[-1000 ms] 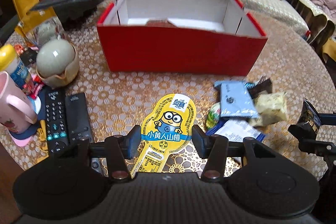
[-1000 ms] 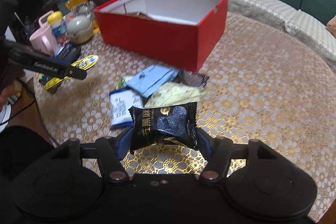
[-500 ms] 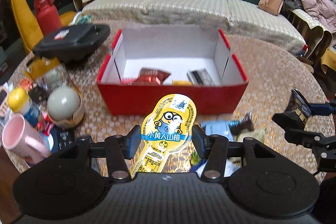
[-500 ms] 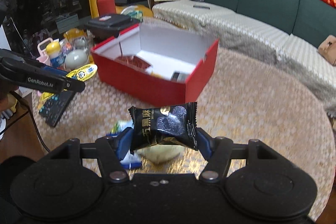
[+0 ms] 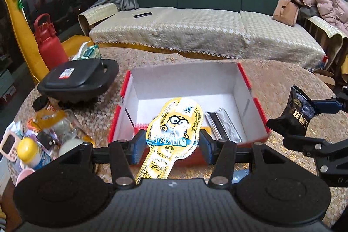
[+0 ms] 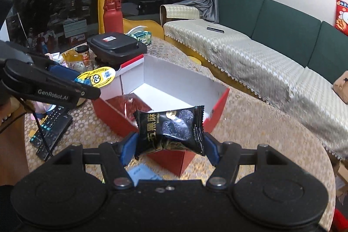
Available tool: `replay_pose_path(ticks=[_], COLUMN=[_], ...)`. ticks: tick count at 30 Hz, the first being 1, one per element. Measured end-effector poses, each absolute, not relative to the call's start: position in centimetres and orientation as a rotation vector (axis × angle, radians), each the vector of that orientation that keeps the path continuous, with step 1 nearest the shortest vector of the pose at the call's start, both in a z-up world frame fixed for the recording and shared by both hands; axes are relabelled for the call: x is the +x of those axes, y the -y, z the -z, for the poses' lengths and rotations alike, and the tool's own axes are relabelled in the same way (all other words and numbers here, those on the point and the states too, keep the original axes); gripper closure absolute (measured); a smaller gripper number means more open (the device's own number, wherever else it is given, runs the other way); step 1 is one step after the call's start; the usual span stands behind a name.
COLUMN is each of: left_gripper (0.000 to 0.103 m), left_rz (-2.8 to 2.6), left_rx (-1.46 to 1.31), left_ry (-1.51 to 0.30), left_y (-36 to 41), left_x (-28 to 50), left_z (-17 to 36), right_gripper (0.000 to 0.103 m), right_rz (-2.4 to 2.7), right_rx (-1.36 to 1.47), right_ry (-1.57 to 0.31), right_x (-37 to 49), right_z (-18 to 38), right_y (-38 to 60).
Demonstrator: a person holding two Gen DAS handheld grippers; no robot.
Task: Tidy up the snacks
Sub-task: 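Carry the lollipop and cookie packet over the red box with both tools, then open both tools to drop the lollipop and cookie packet into the box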
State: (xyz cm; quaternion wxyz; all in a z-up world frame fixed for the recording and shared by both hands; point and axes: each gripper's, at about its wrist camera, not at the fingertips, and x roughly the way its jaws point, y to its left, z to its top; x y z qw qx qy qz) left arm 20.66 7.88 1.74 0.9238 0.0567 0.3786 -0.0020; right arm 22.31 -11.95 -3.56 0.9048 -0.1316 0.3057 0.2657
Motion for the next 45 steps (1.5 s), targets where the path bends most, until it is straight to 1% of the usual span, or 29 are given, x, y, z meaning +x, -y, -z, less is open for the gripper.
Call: replay_pose_path(ticks=[5, 14, 20, 25, 36, 44, 45], left_gripper=[0.051, 0.051, 0.051, 0.051, 0.051, 0.051, 0.049], left_rz=[-0.023, -0.07, -0.08, -0.088, -0.082, -0.078, -0.078], left_rx=[0.119, 0.11, 0.139, 0.137, 0.135, 0.129, 0.132], left_ry=[-0.803, -0.876, -0.87, -0.915, -1.024, -1.028, -1.021], left_y=[-8.7, -10.3, -10.4, -10.3, -10.3, -10.1, -9.9], left_x=[23.6, 28.7, 31.2, 33.3, 35.1, 34.6, 34.4], left_z=[-1.2, 0.8, 1.5, 3.0, 6.8, 7.1, 6.9], right_gripper=[0.04, 0.04, 0.04, 0.04, 0.039, 0.039, 0.039], right_rz=[-0.55, -0.53, -0.543, -0.554, -0.548, -0.556, -0.555], right_rx=[-0.287, -0.277, -0.297, -0.325, -0.358, -0.339, -0.333], right_ry=[-0.652, -0.751, -0.781, -0.804, -0.877, -0.881, -0.88], right_x=[25.0, 30.6, 32.7, 34.0, 35.3, 35.3, 35.2], right_z=[3.9, 5.5, 6.9, 8.3, 11.4, 11.4, 11.3], right_y=[10.9, 8.7, 7.1, 5.7, 4.6, 4.8, 5.0])
